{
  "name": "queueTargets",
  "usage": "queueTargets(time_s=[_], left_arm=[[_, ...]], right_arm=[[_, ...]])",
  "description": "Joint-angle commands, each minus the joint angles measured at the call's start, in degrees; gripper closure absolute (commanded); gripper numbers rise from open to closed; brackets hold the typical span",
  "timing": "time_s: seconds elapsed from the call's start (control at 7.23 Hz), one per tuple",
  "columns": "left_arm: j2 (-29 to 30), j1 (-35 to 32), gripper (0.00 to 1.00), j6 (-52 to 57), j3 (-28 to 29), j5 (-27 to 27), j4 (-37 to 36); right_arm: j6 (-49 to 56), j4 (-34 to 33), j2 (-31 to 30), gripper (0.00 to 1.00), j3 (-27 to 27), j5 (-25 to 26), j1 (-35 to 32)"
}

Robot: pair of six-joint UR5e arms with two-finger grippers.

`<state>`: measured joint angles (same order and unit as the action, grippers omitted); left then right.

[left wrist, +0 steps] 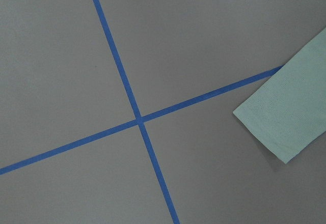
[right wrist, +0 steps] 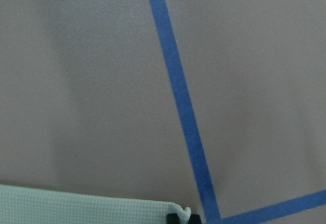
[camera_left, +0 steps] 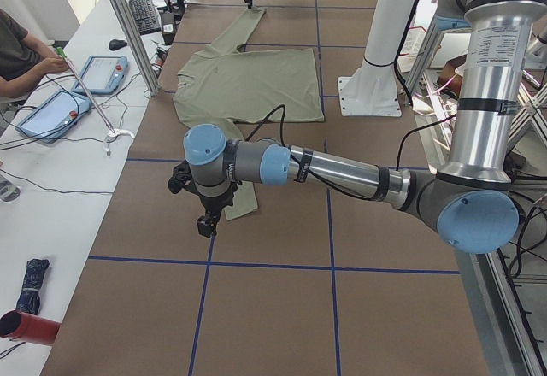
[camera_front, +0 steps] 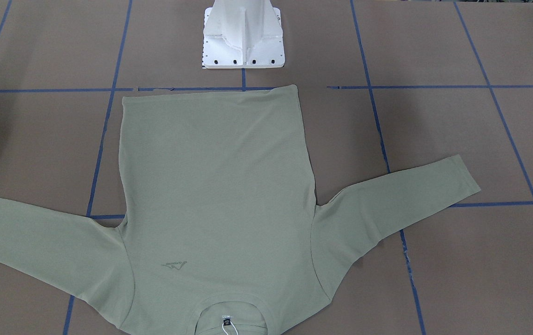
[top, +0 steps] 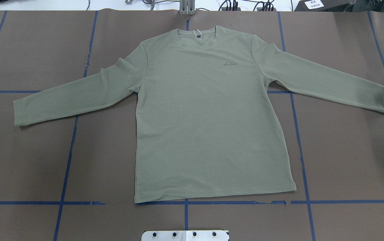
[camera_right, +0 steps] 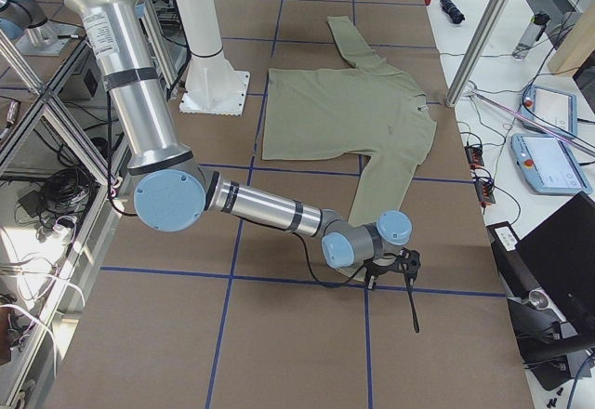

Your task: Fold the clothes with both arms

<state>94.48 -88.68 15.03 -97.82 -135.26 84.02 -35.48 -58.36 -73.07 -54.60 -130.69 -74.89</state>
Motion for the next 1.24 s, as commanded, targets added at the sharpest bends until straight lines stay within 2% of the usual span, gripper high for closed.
queueTargets(time_s=[0.0, 0.41, 0.69, 0.83, 0.97, 1.11], left_arm=[[0.0, 0.0, 0.0, 0.0, 0.0, 0.0, 0.0], [0.0, 0.0, 0.0, 0.0, -0.1, 0.0, -0.1], [0.0, 0.0, 0.0, 0.0, -0.5, -0.1, -0.1], [0.0, 0.0, 0.0, 0.0, -1.0, -0.1, -0.1], [0.0, 0.0, 0.0, 0.0, -1.0, -0.1, -0.1], [0.0, 0.0, 0.0, 0.0, -1.1, -0.1, 0.0]], right_arm=[[-0.1, 0.0, 0.1, 1.0, -0.7, -0.3, -0.1], [-1.4, -0.1, 0.2, 1.0, -2.6, -0.9, -0.1], [-8.0, -0.3, -3.4, 1.0, -14.2, -4.8, 0.1], [-14.0, 0.0, -3.8, 1.0, -20.5, -5.6, 2.6], [-20.4, -0.3, -3.1, 1.0, -25.8, -5.2, 7.0], [-31.5, -0.4, 0.9, 1.0, -28.5, -4.6, 11.8]])
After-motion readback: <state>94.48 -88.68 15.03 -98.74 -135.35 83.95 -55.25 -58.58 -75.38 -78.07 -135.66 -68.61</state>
